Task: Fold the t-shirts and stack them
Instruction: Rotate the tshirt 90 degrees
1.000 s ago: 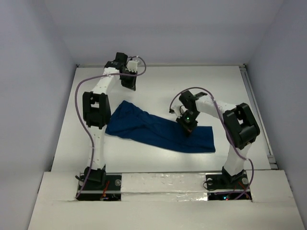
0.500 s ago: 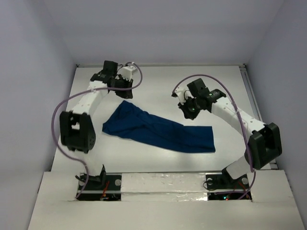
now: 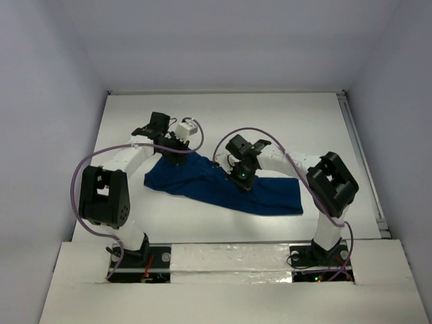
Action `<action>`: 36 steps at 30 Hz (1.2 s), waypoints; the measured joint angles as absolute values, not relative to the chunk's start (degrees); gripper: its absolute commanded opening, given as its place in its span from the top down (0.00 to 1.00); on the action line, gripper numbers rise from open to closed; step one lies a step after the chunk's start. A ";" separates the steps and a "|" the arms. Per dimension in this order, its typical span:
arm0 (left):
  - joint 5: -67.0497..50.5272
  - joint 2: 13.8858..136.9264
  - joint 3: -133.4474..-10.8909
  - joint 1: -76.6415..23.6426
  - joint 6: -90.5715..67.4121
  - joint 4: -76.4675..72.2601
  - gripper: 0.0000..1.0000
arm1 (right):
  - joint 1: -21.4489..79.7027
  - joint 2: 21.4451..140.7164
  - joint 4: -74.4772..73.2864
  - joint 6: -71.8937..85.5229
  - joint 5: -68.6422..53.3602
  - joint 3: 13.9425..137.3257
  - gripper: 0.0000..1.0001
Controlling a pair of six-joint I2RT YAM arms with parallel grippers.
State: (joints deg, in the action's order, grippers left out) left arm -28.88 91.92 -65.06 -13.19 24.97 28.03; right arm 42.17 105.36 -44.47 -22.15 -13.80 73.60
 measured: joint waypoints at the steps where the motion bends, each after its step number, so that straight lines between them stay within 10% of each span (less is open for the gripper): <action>1: -28.38 92.73 -64.69 -13.26 24.93 27.94 1.00 | 42.28 105.80 -44.25 -21.45 -13.28 73.78 1.00; 24: -23.16 103.44 -64.95 -14.28 18.90 23.22 1.00 | 42.04 109.69 -40.97 -16.91 -10.41 75.29 1.00; 36: -21.12 118.08 -86.78 -14.59 14.41 28.18 1.00 | 42.85 110.93 -41.12 -15.81 -12.12 77.93 1.00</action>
State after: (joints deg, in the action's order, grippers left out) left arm -21.12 118.08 -86.78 -14.59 14.41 28.18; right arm 42.85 110.93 -41.12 -15.81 -12.12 77.93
